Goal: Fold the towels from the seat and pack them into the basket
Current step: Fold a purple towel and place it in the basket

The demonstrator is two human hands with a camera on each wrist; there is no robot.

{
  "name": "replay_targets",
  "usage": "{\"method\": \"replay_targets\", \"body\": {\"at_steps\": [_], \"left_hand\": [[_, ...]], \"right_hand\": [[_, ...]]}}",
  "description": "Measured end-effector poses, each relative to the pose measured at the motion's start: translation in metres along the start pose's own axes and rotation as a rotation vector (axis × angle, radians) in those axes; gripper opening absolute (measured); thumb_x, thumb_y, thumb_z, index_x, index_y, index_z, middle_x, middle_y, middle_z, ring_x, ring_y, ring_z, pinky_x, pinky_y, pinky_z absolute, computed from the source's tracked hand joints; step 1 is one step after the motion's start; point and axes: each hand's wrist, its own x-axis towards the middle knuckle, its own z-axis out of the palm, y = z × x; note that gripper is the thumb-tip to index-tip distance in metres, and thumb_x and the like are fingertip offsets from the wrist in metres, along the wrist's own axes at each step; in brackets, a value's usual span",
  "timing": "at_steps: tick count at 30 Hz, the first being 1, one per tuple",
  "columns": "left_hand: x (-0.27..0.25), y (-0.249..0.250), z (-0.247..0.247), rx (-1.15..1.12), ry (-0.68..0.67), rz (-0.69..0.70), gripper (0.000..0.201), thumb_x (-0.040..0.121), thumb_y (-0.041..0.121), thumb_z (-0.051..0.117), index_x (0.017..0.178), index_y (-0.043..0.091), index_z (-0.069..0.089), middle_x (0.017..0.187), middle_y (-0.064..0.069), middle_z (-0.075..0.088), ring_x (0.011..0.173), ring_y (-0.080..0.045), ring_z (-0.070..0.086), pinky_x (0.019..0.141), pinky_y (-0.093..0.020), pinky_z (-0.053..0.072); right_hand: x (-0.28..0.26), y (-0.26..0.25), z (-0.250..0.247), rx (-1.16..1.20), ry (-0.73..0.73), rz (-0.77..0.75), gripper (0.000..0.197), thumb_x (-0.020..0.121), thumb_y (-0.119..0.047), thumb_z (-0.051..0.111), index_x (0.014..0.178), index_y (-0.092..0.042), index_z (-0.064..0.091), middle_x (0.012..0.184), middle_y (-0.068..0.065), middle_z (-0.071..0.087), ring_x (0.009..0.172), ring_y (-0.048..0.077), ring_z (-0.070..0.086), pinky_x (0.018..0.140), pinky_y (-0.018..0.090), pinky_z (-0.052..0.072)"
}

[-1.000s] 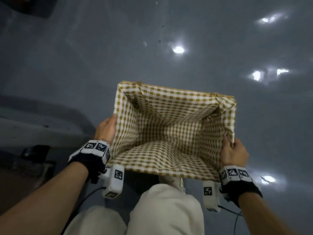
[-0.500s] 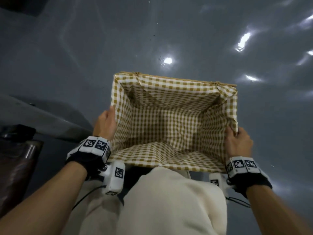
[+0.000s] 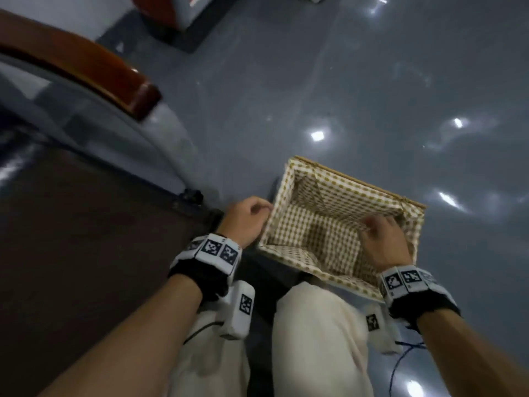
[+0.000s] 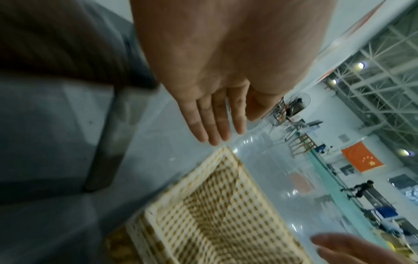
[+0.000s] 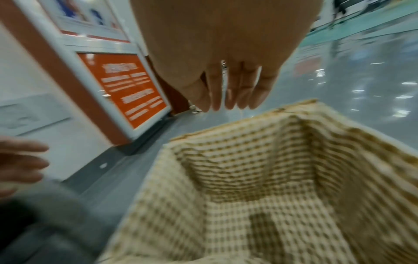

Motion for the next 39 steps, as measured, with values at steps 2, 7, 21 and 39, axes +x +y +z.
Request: {"method": "replay_targets", "body": {"at_steps": [2,7,21,39], "left_hand": [[-0.044,0.012,-0.052,-0.086,0.083,0.014,0.015,0.091,0.013,0.055,0.096,0.012,0.068,0.100,-0.006,0.070,0.096,-0.021,0.064,0.087,-0.028,0.048],[-0.162,0.008,-0.200,-0.137,0.419,-0.023,0.014,0.089,0.012,0.056,0.093,0.011,0.069,0.094,-0.007,0.069,0.085,-0.016,0.062,0.074,-0.018,0.043],[-0.443,-0.132,-0.295,-0.169,1.324,-0.539,0.014,0.084,-0.001,0.058,0.086,0.009,0.067,0.087,-0.005,0.063,0.078,-0.015,0.056,0.073,-0.013,0.038],[-0.492,-0.346,-0.269,0.144,1.134,-0.677,0.045,0.085,0.017,0.060,0.128,0.028,0.054,0.126,0.004,0.049,0.100,-0.018,0.058,0.083,-0.037,0.049]], "right_hand": [[-0.022,-0.072,-0.021,-0.032,-0.111,-0.207,0.020,0.089,-0.013,0.058,0.104,-0.004,0.065,0.109,0.017,0.062,0.098,0.033,0.057,0.085,0.034,0.042],[-0.098,-0.259,-0.056,-0.063,-0.325,-0.610,0.015,0.088,-0.012,0.059,0.100,-0.008,0.067,0.101,0.014,0.064,0.094,0.032,0.061,0.085,0.033,0.043],[-0.330,-0.526,0.046,-0.050,-0.863,-1.481,0.014,0.089,-0.020,0.059,0.102,-0.017,0.065,0.096,-0.003,0.059,0.085,0.014,0.059,0.077,0.034,0.051],[-0.470,-0.494,0.284,-0.072,-1.165,-1.681,0.019,0.083,-0.020,0.067,0.101,-0.014,0.063,0.074,-0.009,0.054,0.073,0.015,0.052,0.073,0.027,0.042]]}}
